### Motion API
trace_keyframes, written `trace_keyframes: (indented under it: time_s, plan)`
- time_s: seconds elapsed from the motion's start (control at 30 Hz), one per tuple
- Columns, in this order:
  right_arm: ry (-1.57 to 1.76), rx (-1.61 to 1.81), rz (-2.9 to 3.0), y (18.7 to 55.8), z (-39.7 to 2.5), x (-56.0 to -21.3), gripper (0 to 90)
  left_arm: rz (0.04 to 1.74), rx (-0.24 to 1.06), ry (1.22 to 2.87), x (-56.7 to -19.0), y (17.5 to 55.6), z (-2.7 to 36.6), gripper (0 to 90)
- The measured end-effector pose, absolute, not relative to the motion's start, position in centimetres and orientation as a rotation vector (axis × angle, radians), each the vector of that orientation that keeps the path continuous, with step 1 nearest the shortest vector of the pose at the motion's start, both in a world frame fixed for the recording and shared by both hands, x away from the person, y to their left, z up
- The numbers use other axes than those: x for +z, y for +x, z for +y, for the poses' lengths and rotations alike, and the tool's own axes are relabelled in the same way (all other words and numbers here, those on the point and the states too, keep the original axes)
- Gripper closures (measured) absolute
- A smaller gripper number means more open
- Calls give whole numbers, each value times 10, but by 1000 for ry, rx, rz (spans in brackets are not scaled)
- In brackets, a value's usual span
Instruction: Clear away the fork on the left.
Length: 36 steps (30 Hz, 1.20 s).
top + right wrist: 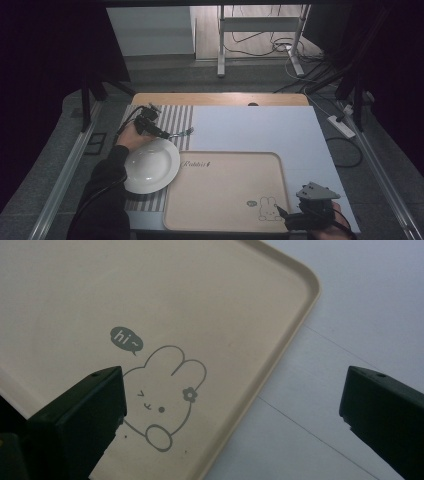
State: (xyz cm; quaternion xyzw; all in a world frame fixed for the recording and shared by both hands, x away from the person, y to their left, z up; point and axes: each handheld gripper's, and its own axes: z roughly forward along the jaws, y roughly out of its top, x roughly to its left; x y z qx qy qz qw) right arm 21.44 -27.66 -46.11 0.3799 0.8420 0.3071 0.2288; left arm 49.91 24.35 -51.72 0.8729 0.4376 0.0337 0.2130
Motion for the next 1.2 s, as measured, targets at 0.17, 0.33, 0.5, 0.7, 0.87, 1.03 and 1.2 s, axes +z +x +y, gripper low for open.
trace_keyframes:
  time_s: [0.17,0.33,0.5,0.7,0.87,1.03,1.2]
  plan:
    - [1045,843,2321,215,-276,-462,0,1205,141,2497,-521,502,233,127]
    - [1046,842,2325,215,-277,-461,0,1152,163,2519,-518,499,236,299]
    - [1048,837,2325,215,-276,-461,0,1133,170,2509,-516,497,246,629]
    - [1047,837,2327,215,-276,-461,0,1071,158,2540,-515,493,245,774]
    - [1048,839,2326,215,-276,-461,0,1068,140,2523,-515,495,249,779]
    - [1050,839,2327,215,-277,-461,0,1079,157,2517,-513,497,255,779]
    - [1055,842,2325,215,-277,-461,0,1090,179,2502,-504,499,263,779]
